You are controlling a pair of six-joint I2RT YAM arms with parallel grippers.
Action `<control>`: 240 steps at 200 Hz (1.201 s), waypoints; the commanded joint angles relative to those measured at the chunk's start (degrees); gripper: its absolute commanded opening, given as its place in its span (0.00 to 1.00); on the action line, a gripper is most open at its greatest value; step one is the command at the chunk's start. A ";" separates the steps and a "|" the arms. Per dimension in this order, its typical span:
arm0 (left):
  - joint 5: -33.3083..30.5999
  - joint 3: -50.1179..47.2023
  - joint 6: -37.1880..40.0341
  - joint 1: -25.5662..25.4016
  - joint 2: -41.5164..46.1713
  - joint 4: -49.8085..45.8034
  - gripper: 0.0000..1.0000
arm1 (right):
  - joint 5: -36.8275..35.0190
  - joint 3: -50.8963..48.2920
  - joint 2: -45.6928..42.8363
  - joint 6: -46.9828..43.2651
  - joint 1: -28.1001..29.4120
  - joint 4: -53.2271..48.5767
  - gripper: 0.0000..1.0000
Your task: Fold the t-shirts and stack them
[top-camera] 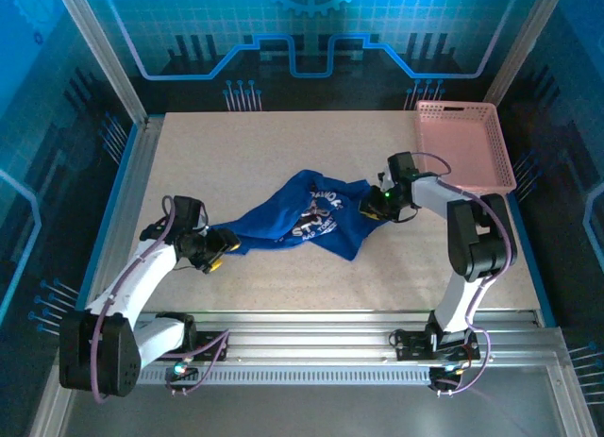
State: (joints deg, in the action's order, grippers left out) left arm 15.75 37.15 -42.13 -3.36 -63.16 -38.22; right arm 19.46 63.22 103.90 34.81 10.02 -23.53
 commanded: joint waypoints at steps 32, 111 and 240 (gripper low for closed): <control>-0.87 -3.01 -2.17 1.42 -0.65 4.05 0.64 | -4.98 -1.50 -6.81 2.44 -1.12 -2.85 0.06; 0.31 -6.47 -5.45 1.46 -1.79 10.70 0.67 | -7.41 -9.39 -18.58 5.48 -3.41 -4.95 0.02; 2.44 -4.27 -9.12 1.66 -12.03 21.75 0.67 | -6.81 -12.51 -20.40 5.59 -3.61 -4.68 0.02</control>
State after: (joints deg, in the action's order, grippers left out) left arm 15.46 31.05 -49.56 -1.65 -71.94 -21.06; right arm 12.45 51.68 84.84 39.68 7.05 -27.40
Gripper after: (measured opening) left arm 0.672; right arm 0.064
